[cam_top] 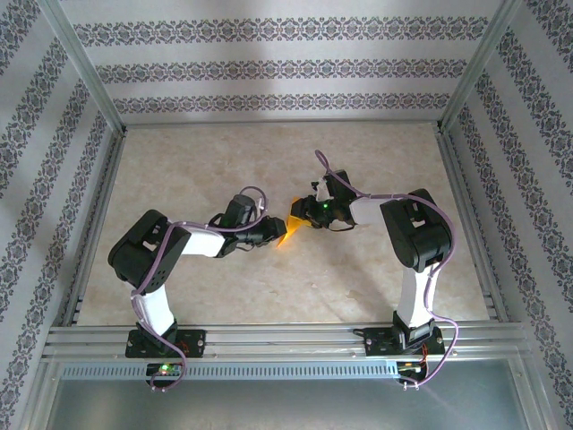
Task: Fold a paper plane with a square sheet of paper (pick it up from the middle)
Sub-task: Fold the wing for the fifth time at the center of the table.
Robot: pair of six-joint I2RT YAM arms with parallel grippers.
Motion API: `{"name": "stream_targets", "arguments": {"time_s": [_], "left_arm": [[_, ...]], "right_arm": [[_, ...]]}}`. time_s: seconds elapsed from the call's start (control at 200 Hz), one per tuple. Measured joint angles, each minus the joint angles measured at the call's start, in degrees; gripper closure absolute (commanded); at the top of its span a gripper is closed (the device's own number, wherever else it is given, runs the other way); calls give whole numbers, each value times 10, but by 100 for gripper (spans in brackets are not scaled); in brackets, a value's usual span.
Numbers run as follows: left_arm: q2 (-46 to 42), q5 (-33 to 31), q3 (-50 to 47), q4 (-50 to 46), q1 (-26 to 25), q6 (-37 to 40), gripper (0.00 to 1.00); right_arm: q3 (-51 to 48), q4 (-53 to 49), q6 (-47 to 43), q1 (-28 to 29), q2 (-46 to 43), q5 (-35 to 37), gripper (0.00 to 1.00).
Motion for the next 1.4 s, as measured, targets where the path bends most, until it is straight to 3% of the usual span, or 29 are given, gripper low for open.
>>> {"name": "stream_targets", "arguments": {"time_s": [0.4,1.049,1.399], "left_arm": [[2,-15,57,-111,-10,80,70],[29,-16,96,-179,-23,139,70],[31,-28,99,-196,-23,167,77]], "right_arm": [[0,0,5,0,0,0,56],[3,-4,11,0,2,1,57],[9,-14,20,0,3,5,57]]}}
